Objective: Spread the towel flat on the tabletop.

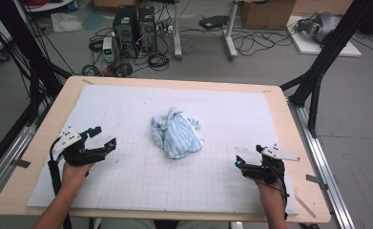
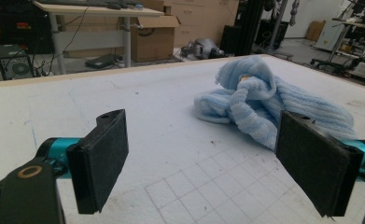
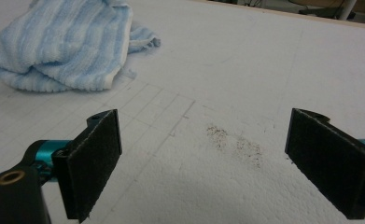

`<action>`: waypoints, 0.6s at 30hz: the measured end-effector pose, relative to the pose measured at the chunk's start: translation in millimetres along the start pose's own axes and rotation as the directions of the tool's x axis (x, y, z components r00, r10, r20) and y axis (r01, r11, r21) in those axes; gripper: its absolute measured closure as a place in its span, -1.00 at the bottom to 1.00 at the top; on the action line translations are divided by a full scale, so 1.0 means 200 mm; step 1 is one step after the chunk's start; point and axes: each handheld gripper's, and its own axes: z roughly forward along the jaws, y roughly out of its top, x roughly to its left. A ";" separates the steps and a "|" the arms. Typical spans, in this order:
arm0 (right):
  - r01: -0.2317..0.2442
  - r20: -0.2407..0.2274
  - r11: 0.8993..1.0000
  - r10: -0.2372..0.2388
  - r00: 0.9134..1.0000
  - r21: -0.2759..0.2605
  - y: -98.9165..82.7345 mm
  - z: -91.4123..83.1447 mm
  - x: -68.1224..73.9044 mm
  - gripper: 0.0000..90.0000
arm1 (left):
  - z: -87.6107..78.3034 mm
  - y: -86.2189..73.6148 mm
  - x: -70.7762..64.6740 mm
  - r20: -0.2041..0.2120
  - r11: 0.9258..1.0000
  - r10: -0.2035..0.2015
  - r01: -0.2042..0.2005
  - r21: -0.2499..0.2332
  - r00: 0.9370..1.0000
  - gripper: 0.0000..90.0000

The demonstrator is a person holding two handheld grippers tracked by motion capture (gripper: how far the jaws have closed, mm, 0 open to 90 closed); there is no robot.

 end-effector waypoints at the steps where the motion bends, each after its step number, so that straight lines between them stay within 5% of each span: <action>1: -0.004 -0.001 1.000 0.004 1.000 0.002 0.00 0.00 0.00 -0.78 | 0.00 0.00 0.00 0.000 1.000 0.000 0.000 0.000 1.000 -0.60; 11: -0.039 -0.024 0.999 0.038 0.999 -0.011 -0.02 0.00 -0.04 -0.78 | 0.02 -0.01 0.00 -0.006 1.000 -0.008 0.008 0.010 1.000 -0.60; 18: -0.035 -0.076 0.999 0.034 0.997 -0.004 0.03 0.04 0.03 -0.78 | 0.01 -0.01 -0.01 0.015 1.000 0.004 -0.004 0.011 1.000 -0.60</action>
